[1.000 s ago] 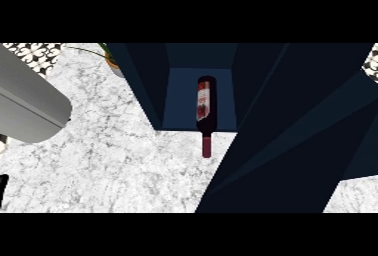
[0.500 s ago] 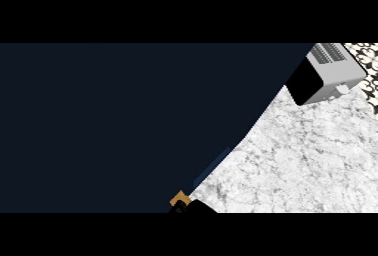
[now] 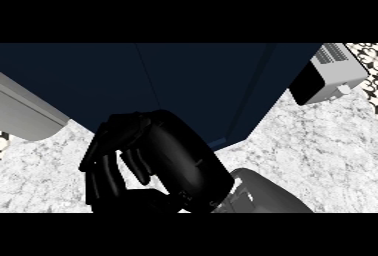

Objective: Pick up the wine, place it into the cabinet and close the cabinet

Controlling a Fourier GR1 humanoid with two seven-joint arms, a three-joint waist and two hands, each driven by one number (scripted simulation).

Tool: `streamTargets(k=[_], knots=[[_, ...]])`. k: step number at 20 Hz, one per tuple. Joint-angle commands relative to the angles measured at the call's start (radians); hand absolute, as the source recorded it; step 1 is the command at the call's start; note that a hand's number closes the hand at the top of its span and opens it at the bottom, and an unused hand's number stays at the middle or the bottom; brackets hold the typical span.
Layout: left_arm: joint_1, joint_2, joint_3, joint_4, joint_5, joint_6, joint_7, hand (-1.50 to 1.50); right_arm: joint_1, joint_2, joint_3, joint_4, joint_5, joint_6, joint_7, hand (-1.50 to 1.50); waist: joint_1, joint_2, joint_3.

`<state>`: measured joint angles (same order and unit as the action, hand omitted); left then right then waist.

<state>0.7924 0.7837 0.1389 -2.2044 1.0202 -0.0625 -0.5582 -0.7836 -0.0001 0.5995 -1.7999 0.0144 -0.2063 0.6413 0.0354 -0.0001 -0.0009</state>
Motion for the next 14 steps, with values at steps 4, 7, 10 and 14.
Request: streamTargets(k=[4,7,10,14], knots=[[-0.008,-0.045,0.004,-0.004,-0.037,-0.019,0.065,-1.5,-0.135,-0.022,-0.183,0.21,-0.025,0.074,-0.063,1.5,-0.02,0.002,0.001],[-0.05,-0.032,0.034,0.012,-0.008,-0.044,0.112,-1.5,-0.153,0.0,-0.183,0.375,0.007,0.07,-0.201,1.5,-0.015,0.004,0.001],[-0.052,-0.065,-0.01,-0.022,-0.03,-0.026,0.145,-1.5,-0.128,-0.061,-0.265,0.401,-0.016,0.132,-0.265,1.5,-0.02,0.003,0.001],[-0.209,-0.068,-0.102,0.002,-0.082,0.08,0.202,-1.5,-0.207,-0.067,-0.345,0.559,-0.049,0.194,-0.352,1.5,-0.032,0.011,0.001]])
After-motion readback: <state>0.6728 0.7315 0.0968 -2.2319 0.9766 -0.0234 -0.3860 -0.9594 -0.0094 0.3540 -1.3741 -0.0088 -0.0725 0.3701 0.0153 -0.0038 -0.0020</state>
